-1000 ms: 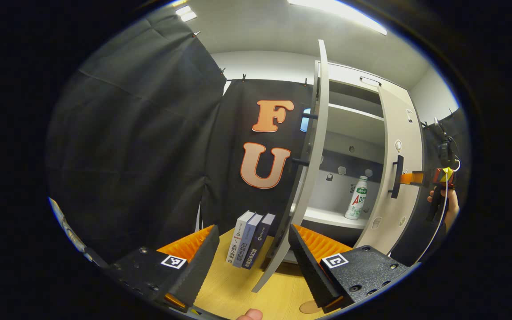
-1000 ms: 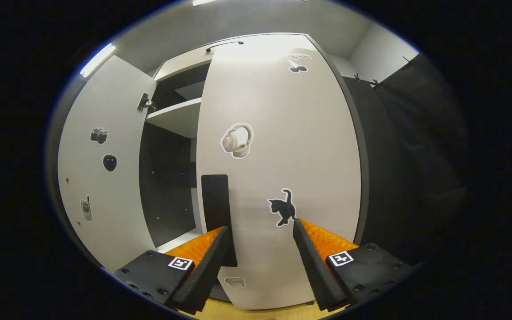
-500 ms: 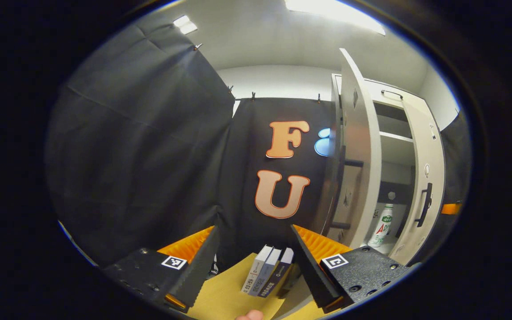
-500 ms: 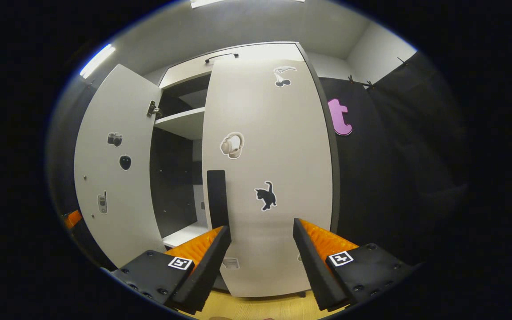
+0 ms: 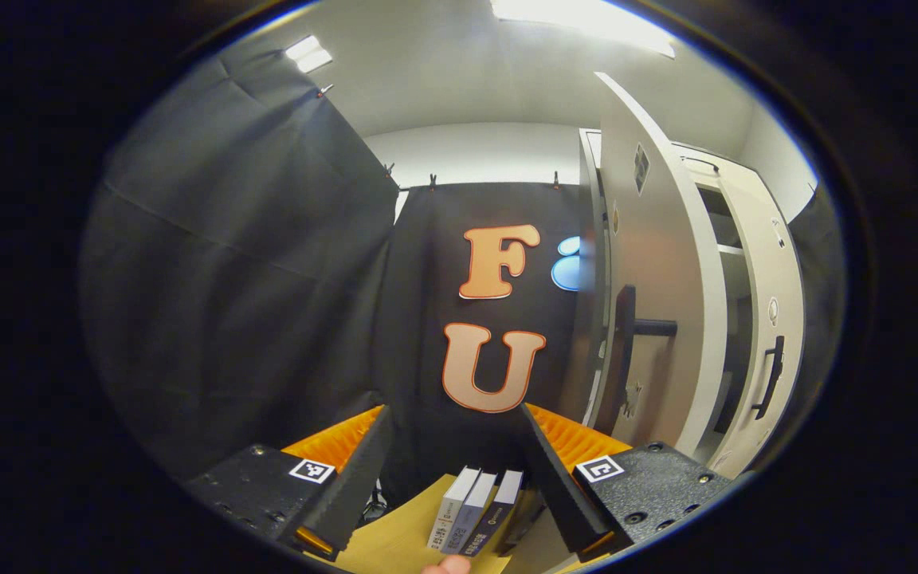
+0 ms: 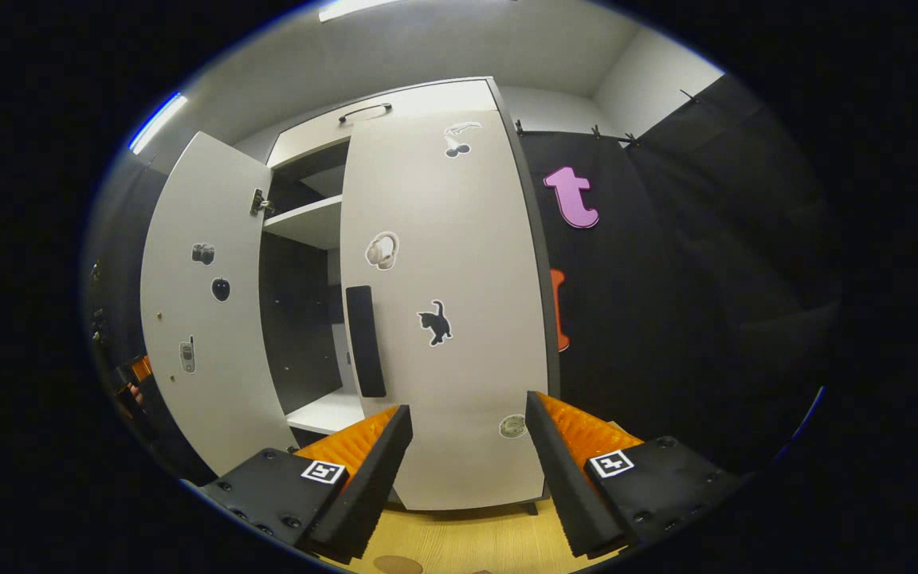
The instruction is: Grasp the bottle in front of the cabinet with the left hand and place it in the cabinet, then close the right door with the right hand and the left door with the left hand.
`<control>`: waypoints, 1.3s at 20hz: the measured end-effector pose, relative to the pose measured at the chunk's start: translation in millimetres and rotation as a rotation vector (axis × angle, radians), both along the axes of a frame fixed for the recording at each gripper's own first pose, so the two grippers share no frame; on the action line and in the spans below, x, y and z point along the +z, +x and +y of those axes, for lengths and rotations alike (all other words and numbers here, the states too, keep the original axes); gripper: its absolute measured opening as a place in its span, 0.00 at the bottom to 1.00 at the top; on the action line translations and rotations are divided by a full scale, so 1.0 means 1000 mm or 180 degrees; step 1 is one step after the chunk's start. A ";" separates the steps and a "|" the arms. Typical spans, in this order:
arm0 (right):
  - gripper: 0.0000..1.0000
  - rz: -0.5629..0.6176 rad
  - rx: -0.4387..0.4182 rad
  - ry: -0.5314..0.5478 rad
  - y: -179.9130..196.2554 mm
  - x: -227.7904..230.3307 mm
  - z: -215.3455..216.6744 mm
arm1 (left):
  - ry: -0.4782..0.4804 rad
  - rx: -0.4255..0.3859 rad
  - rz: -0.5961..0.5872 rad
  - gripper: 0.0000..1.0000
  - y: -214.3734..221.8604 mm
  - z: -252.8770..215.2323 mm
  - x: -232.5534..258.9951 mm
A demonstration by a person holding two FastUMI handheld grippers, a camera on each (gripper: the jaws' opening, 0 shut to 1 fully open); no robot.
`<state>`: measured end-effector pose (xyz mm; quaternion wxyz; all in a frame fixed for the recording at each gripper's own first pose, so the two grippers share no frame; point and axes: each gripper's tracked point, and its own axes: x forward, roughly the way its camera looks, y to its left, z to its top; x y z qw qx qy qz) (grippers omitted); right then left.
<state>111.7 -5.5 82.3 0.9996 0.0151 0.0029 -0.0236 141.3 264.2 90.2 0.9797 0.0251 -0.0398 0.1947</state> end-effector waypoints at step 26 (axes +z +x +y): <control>0.95 -0.0004 -0.0334 -0.0092 -0.049 0.011 -0.052 | -0.0364 -0.1120 0.0089 0.94 0.042 -0.170 -0.021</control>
